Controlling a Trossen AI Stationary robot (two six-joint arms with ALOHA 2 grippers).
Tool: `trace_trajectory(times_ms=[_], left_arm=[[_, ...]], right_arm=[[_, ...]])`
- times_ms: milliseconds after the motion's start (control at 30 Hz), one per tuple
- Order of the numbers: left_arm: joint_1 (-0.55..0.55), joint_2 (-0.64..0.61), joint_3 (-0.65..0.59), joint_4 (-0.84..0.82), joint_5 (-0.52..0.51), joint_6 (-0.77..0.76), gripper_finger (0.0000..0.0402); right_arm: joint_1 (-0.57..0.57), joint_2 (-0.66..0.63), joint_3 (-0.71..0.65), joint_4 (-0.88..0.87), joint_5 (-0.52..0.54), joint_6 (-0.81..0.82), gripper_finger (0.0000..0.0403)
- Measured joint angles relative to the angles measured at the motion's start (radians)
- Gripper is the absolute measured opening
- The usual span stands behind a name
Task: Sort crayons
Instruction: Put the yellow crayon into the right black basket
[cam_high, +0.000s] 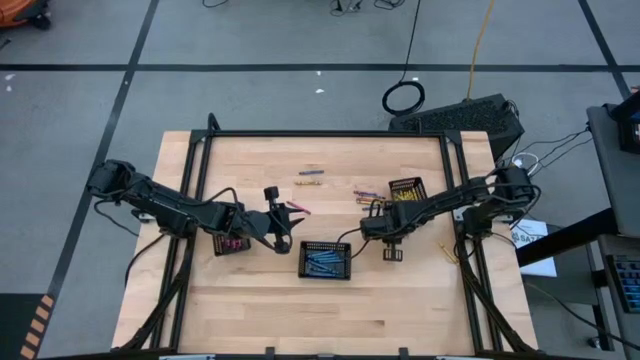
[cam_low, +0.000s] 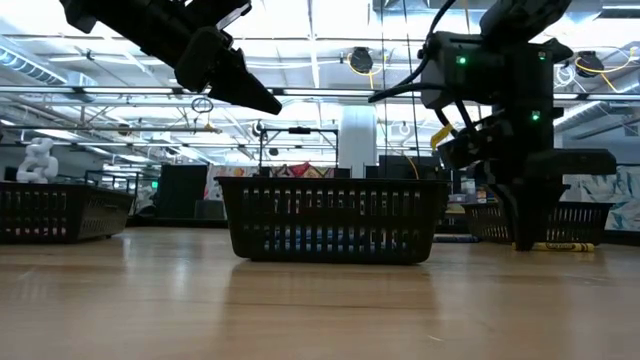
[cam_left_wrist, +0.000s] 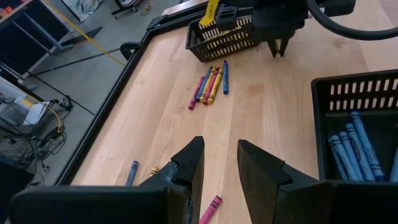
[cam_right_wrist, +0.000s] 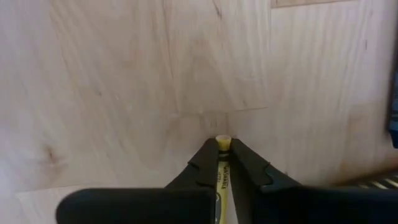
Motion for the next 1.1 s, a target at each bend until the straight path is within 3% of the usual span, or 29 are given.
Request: trace_trajectory(times_ms=[200, 367, 533, 700, 900, 1100], left_arm=[[0.0, 0.0, 0.0, 0.001, 0.0, 0.0, 0.0095], [0.0, 0.0, 0.0, 0.0, 0.0, 0.0, 0.0095], [0.0, 0.0, 0.0, -0.002, 0.033, 0.0, 0.0095], [0.0, 0.0, 0.0, -0.001, 0.042, 0.0, 0.0095], [0.0, 0.0, 0.0, 0.001, 0.042, 0.0, 0.0095], [0.0, 0.0, 0.0, 0.002, 0.042, 0.0, 0.0095]], right_arm=[[0.026, -0.019, 0.049, 0.009, -0.048, 0.008, 0.0003], [0.045, -0.158, 0.08, 0.085, -0.067, -0.026, 0.0002], [0.042, -0.355, 0.052, 0.104, 0.124, 0.006, 0.0001], [0.016, -0.542, -0.038, 0.086, 0.404, 0.213, 0.0001], [-0.042, -0.714, -0.251, 0.097, 0.489, 0.485, 0.0], [-0.107, -0.767, -0.424, 0.103, 0.532, 0.726, 0.0006]])
